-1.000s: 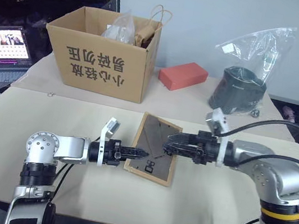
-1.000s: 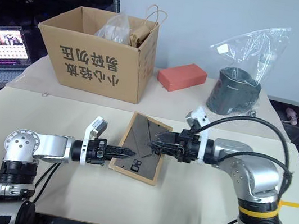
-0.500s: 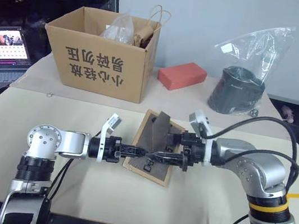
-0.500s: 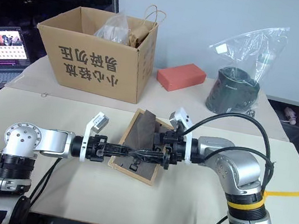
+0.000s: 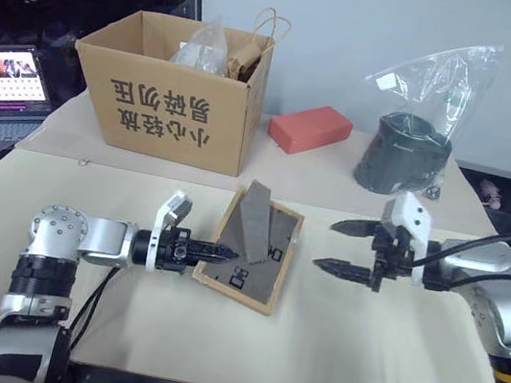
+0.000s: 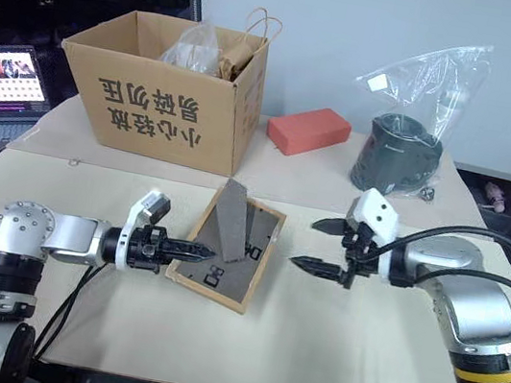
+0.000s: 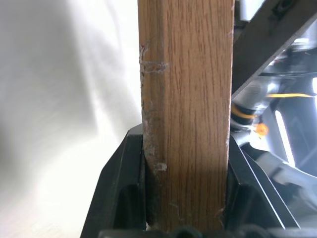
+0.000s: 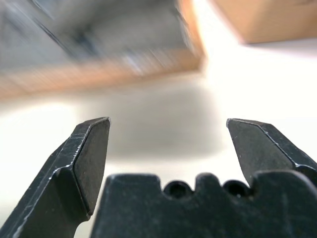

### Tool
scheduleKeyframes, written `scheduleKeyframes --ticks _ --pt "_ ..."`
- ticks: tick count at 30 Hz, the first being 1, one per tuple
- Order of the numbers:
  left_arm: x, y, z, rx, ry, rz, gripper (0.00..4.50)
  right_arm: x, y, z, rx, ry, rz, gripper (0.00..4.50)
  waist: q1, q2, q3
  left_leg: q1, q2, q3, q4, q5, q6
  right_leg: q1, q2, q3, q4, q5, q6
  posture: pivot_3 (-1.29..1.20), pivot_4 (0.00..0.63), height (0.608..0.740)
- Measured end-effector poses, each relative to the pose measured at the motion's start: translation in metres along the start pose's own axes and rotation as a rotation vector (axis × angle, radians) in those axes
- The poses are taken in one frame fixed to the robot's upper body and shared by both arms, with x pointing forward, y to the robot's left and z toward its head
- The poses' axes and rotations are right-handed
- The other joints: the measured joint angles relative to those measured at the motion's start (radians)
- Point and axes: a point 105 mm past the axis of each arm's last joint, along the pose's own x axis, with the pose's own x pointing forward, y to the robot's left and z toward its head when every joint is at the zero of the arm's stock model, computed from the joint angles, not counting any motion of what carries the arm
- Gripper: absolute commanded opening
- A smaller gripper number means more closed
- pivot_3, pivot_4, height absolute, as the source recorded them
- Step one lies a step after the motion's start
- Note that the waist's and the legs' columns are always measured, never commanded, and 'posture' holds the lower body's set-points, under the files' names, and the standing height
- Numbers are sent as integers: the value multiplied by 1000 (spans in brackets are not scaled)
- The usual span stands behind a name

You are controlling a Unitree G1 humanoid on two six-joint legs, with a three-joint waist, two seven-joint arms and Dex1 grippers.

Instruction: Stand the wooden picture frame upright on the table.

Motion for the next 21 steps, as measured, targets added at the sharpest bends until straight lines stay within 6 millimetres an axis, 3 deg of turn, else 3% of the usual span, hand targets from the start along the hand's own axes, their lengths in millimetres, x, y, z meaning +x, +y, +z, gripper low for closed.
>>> scheduleKeyframes --ticks 3,6,10,17,21 --pt "-4 4 1 -27 -8 11 1164 -8 -13 -4 -353 21 -177 4405 0 0 0 0 0 0 -1 0 0 0 0 0 0 0 0 0 150 740" --pt "1 4 1 -34 11 9 1164 5 11 4 -603 -78 -225 4405 -1 0 0 0 0 0 -1 0 0 0 0 0 0 1 -2 0 150 740" --pt "6 1 2 -26 23 -8 1164 19 31 19 -797 -186 -272 4405 -1 0 0 1 0 0 0 1 -2 1 0 0 1 3 -5 0 150 740" --pt "12 -1 0 -27 41 -16 1164 48 54 21 -906 -271 -298 4405 -1 0 0 2 0 0 0 2 -2 2 0 0 2 3 -5 0 150 740" --pt "13 -2 -1 -17 47 -12 1164 52 48 32 -932 -319 -357 3250 -1 0 0 2 0 -1 0 2 -2 2 0 0 2 3 -5 0 150 740"
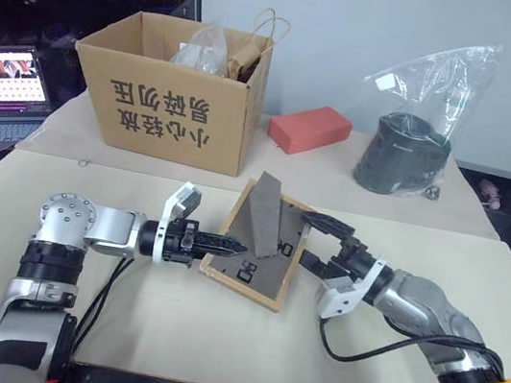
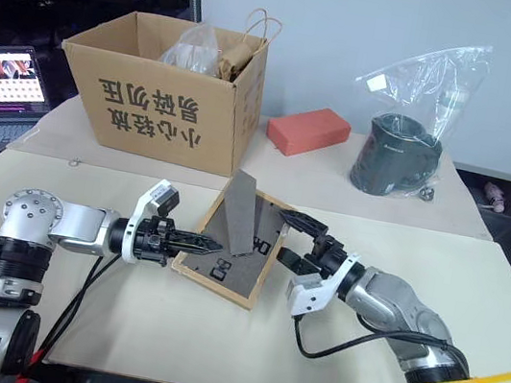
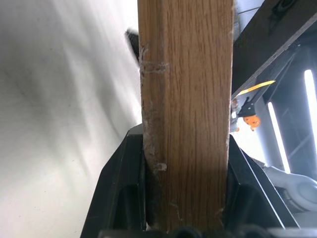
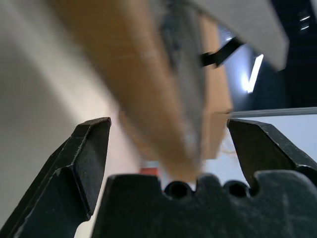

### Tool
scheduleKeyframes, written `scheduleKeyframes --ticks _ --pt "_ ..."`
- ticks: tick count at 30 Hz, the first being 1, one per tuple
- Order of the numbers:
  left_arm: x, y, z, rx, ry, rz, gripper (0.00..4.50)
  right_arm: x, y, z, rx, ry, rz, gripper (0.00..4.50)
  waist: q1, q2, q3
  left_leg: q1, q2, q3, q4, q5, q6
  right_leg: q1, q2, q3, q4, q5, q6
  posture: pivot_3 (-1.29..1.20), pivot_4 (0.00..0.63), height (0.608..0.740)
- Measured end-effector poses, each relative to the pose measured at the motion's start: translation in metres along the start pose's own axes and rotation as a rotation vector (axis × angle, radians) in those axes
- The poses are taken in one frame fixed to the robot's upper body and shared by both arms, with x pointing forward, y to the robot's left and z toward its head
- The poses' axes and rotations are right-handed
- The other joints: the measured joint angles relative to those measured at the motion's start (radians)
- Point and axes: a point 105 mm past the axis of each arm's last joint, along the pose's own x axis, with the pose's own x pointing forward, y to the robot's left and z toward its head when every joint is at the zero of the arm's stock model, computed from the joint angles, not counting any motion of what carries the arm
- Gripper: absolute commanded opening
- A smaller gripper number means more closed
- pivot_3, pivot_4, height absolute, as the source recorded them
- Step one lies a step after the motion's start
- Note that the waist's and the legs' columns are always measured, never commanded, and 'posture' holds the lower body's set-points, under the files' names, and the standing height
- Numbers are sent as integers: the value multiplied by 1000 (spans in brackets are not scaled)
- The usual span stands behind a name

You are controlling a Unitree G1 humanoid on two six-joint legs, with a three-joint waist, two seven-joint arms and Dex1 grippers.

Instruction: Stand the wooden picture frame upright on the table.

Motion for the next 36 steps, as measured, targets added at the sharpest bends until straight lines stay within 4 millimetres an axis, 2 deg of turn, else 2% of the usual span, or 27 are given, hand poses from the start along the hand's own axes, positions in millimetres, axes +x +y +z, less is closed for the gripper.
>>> scheduleKeyframes --ticks 1,2,5,7,8,9,10,13,14,16,19,22,24,27,28,30,32,34,36 --pt "0 -2 0 16 2 2 1164 0 1 0 6 -1 -4 3038 0 0 0 0 0 0 0 0 0 0 0 0 0 0 0 0 150 740" --pt "0 -4 -1 40 6 8 1164 1 3 1 12 -7 -4 2589 0 0 0 0 0 0 0 0 0 0 0 0 0 0 0 0 150 740" --pt "-2 -6 -3 53 -15 -16 1164 1 -1 3 11 -22 -38 1896 0 0 0 0 0 0 0 0 0 0 0 0 0 0 0 0 150 740" --pt "-2 -7 -4 45 -26 -42 2161 0 -2 4 2 -29 -43 1700 0 0 0 1 0 0 0 0 0 1 0 0 0 0 0 0 150 740" --pt "-2 -8 -4 65 -27 -35 2311 0 0 4 8 -30 -34 1654 1 0 0 1 0 0 0 0 0 1 0 0 1 0 0 0 150 740" --pt "-2 -9 -2 77 -32 -30 2773 -1 3 5 14 -29 -21 1427 1 0 0 2 0 0 0 0 0 2 0 0 0 0 0 0 150 740" --pt "-3 -10 -1 93 -40 -21 3036 -2 8 5 29 -26 -10 1279 1 0 0 2 0 0 0 0 0 3 0 0 0 0 0 0 150 740" --pt "-9 -6 -1 117 -54 27 4221 -4 11 4 67 -16 -8 1235 -3 0 0 3 0 0 0 0 0 2 0 0 1 0 0 0 150 740" --pt "-12 -6 -1 138 -68 33 4493 -4 10 3 83 -13 -12 1235 -6 0 0 3 0 0 0 0 0 2 0 0 1 0 0 0 150 740" --pt "-23 -11 -1 229 -115 54 4500 -5 10 -1 107 -2 -15 1235 -14 0 0 3 0 0 -1 0 0 2 0 0 1 0 0 0 150 740" --pt "-45 -20 7 442 -236 121 4500 -9 8 -16 176 61 -28 1235 -18 0 0 3 1 0 -1 0 0 3 0 0 1 1 -1 0 150 740" --pt "-73 -14 12 551 -306 230 4500 -12 -11 -39 284 134 -102 1233 -21 1 1 3 1 0 -1 1 0 3 0 0 1 1 -1 0 150 740" --pt "-83 -16 14 598 -333 243 4500 -12 -25 -53 380 171 -155 1232 -21 1 1 3 1 0 -1 1 1 3 0 0 1 1 -1 0 150 740" --pt "-94 -19 19 640 -363 254 4500 1 -43 -72 774 188 -260 1230 -24 1 2 3 2 0 -1 1 1 3 1 0 1 1 -1 0 150 740" --pt "-96 -20 20 644 -367 250 4500 5 -47 -78 961 179 -288 1229 -25 1 2 3 2 0 -1 1 1 3 1 0 2 1 -2 0 150 740" --pt "-96 -20 21 648 -379 244 4500 14 -53 -88 1446 136 -311 1225 -24 2 4 3 2 0 0 1 1 3 1 0 3 1 -2 0 150 740" --pt "-93 -18 20 641 -390 229 4500 16 -55 -83 1804 109 -184 1223 -18 3 8 3 2 0 -1 1 1 2 1 -1 6 1 -2 0 150 740" --pt "-91 -16 19 630 -394 217 4500 18 -50 -70 1990 109 -36 1223 -16 3 8 3 3 0 -1 0 3 0 1 -2 7 -1 -3 0 150 740" --pt "-88 -17 17 625 -393 195 4500 18 -35 -64 2096 159 55 1223 -16 3 8 2 3 0 -1 0 3 -1 2 -2 7 -1 -3 0 150 740"
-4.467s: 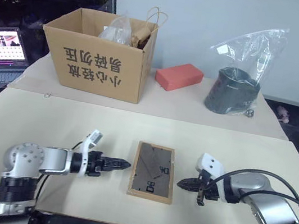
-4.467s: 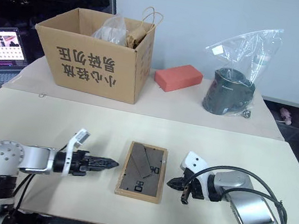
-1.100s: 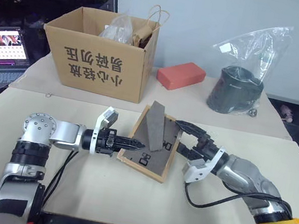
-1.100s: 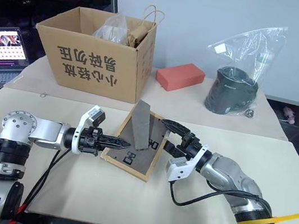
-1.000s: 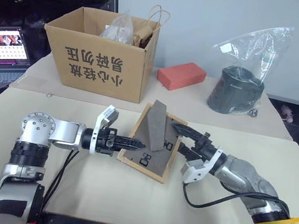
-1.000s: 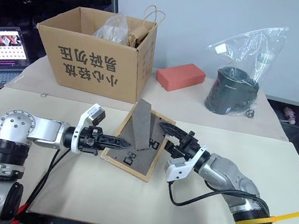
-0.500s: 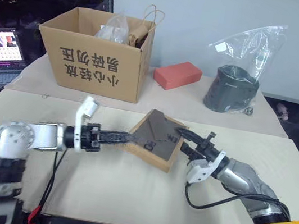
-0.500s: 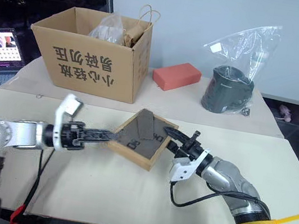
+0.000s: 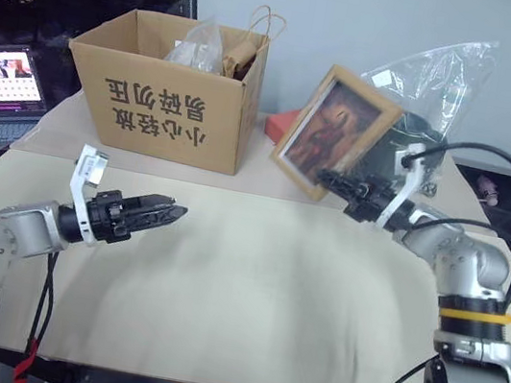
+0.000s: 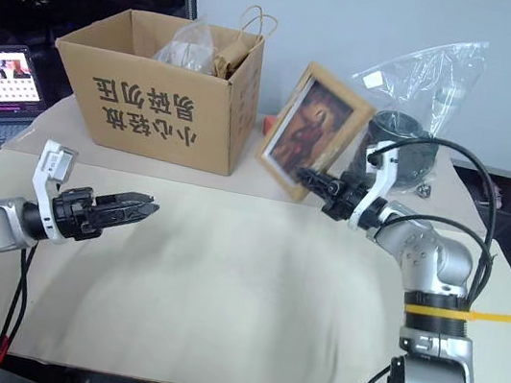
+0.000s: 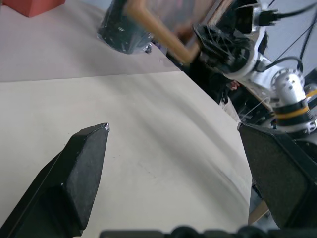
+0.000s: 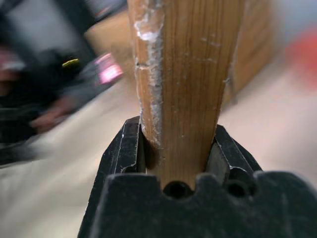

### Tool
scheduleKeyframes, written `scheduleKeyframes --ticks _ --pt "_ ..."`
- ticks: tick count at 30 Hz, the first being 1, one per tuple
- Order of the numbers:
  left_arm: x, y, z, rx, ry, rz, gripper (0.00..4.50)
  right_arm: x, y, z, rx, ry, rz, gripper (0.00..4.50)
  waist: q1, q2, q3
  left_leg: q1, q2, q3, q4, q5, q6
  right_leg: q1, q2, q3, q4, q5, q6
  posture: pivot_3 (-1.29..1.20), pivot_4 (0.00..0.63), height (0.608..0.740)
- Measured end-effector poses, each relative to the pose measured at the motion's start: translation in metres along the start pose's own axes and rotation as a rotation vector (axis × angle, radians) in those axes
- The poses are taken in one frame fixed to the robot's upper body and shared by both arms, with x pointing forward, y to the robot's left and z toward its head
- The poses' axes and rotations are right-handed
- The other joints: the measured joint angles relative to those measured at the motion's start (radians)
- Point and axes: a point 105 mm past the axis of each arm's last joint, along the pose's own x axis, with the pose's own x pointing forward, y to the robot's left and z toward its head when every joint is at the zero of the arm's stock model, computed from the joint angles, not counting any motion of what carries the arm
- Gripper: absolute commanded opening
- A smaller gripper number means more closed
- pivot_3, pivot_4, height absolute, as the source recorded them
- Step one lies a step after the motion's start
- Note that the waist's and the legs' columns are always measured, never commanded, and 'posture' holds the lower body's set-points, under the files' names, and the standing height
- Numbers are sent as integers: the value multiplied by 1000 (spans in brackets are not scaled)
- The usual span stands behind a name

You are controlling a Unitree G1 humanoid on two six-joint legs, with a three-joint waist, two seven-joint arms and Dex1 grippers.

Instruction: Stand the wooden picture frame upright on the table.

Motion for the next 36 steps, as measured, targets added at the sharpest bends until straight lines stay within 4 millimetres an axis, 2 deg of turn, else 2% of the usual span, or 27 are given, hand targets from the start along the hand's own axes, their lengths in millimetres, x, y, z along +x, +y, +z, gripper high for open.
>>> scheduleKeyframes --ticks 5,11,14,21,29,35,36 --pt "1 -4 -6 -30 4 -19 4500 -5 -26 -26 82 97 -111 1223 -4 0 3 -2 0 0 1 0 0 -1 0 0 0 0 0 0 150 740" --pt "-1 -6 -4 -32 -15 -17 4500 -12 -59 -34 -10 102 -236 1223 -7 0 3 -2 0 0 2 0 0 -2 0 0 1 0 0 0 150 740" --pt "-1 -6 -4 -37 -17 -12 4500 -13 -66 -41 4 109 -242 1223 -9 0 3 -2 0 0 1 0 0 -2 0 0 1 0 0 0 150 740" --pt "-2 -5 -5 -39 -17 -6 4500 8 -42 -76 59 110 -85 1223 -14 0 3 1 0 0 2 0 -1 1 1 1 3 0 1 0 150 740" --pt "0 -5 -2 -33 -20 -8 4500 0 -30 -90 54 124 -76 1222 -13 0 3 1 1 0 1 0 -1 0 2 1 2 0 1 0 150 740" --pt "1 3 -2 -48 -20 19 4500 -2 -23 -110 -86 197 -83 1222 -13 0 3 1 1 0 2 0 -1 0 2 1 2 -2 4 0 150 740" --pt "2 3 -2 -50 -20 18 4500 -2 -23 -112 -104 199 -86 1721 -13 0 3 1 2 0 2 0 -1 0 2 1 2 -2 4 0 150 740"
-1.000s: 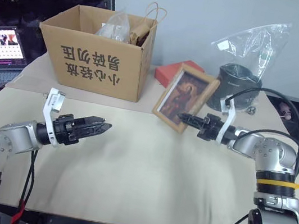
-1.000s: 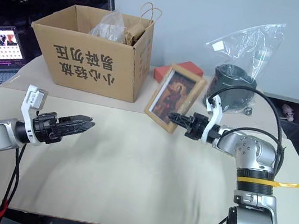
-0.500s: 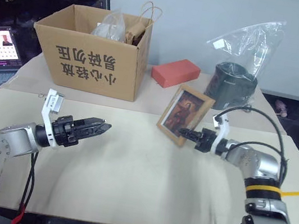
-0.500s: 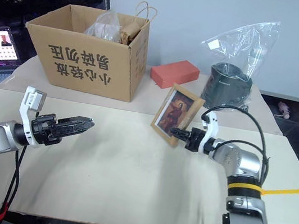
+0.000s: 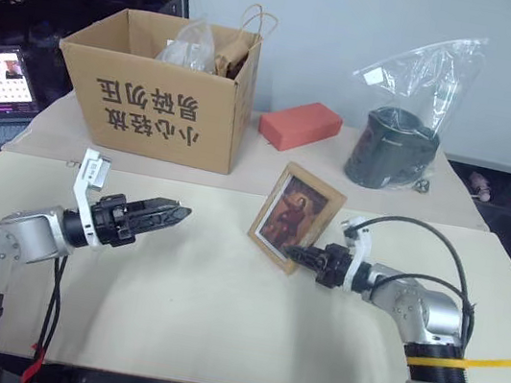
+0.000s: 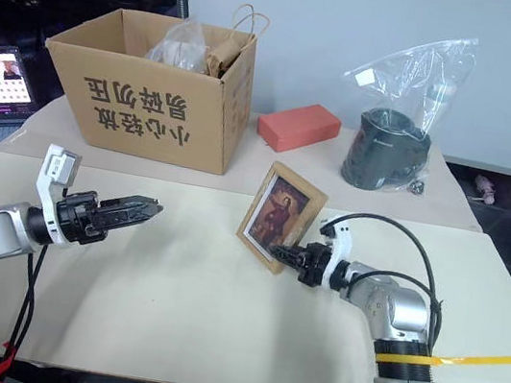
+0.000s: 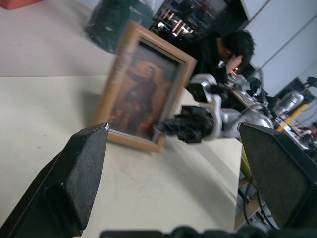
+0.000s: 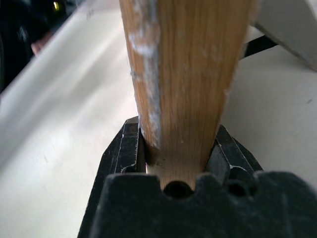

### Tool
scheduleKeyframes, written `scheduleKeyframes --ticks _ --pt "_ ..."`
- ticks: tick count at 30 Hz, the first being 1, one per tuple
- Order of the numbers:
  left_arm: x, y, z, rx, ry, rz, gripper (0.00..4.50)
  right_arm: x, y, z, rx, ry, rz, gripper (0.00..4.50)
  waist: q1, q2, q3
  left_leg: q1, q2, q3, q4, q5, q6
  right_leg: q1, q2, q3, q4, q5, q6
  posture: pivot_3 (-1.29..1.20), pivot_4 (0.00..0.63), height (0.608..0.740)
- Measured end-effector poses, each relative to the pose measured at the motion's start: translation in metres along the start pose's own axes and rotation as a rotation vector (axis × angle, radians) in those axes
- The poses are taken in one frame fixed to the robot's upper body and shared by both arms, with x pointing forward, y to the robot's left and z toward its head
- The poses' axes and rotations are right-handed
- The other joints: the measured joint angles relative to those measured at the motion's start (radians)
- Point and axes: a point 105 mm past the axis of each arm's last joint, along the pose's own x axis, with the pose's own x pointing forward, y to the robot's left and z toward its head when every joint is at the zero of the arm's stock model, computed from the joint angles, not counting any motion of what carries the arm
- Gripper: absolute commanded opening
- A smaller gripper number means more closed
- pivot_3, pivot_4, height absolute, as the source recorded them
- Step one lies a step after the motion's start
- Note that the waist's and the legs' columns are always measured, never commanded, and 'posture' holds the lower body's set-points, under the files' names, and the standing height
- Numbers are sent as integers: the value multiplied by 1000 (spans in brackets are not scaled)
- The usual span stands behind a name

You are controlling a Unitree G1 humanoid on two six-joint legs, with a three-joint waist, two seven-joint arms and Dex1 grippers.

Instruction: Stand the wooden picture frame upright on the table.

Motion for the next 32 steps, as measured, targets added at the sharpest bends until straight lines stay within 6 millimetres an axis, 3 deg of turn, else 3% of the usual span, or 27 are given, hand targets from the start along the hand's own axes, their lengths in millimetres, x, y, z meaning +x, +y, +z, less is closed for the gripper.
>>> scheduleKeyframes --ticks 1,4,8,10,13,17,20,23,24,32 --pt "1 0 1 1 0 0 4500 0 0 -2 -21 5 -1 2282 0 0 0 0 0 0 0 0 0 0 0 0 0 0 0 0 150 740" --pt "2 0 2 9 1 -1 4500 5 3 -21 -17 69 10 3176 2 0 0 0 0 0 0 0 0 0 0 0 0 0 0 0 150 740" --pt "2 0 -2 14 24 -7 4500 -2 6 -19 -42 72 21 4475 6 0 0 -1 0 0 0 0 0 0 0 0 0 0 0 0 150 740" --pt "-2 1 -6 26 48 3 4500 -12 2 -20 -59 78 4 4475 9 0 0 -1 0 0 0 0 0 0 0 0 -1 0 0 0 150 740" --pt "-10 5 -16 80 104 46 4500 -44 -12 -25 -69 92 -62 4475 21 0 0 -2 -1 0 0 0 0 0 -2 0 -3 0 0 0 150 740" --pt "-16 17 -46 210 243 128 4500 -83 -22 -34 -131 117 -142 4475 31 0 0 -2 -1 1 -1 0 0 0 -1 0 -5 0 0 0 150 740" --pt "-24 39 -74 307 281 250 4500 -114 -20 -41 -210 95 -191 4475 35 2 0 -2 -1 2 -2 -1 0 1 -2 0 -9 0 0 0 150 740" --pt "-17 58 -70 419 199 371 4500 -125 -6 0 -378 -115 -246 4475 27 -1 0 -2 1 2 1 0 0 1 0 0 -9 1 3 0 150 740" --pt "-16 61 -67 466 194 396 4500 -126 -2 5 -432 -142 -275 4475 27 -1 0 -1 2 2 1 0 0 2 0 0 -10 1 3 0 150 740" --pt "-21 81 -77 479 139 530 4500 -130 -21 -4 -409 -223 -493 4475 30 -1 0 -2 1 2 0 0 0 2 0 1 -10 4 -1 0 150 740"
